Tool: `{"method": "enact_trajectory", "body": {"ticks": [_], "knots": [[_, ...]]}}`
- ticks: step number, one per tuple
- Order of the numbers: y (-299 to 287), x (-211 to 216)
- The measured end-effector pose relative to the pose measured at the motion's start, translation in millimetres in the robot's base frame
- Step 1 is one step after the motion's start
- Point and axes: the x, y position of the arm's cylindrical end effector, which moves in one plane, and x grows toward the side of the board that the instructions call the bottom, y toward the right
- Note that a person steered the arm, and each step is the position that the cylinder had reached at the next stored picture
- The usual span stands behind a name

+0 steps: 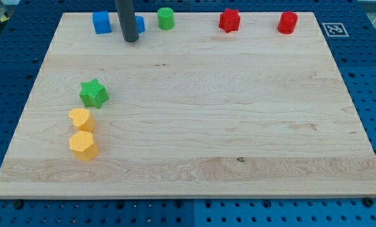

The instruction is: Point at the green star

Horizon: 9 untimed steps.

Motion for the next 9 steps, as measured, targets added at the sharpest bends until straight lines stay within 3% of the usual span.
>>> {"method": "enact_trajectory", "body": {"ticks": [4, 9], "knots": [[-4, -4], [75, 107]]}}
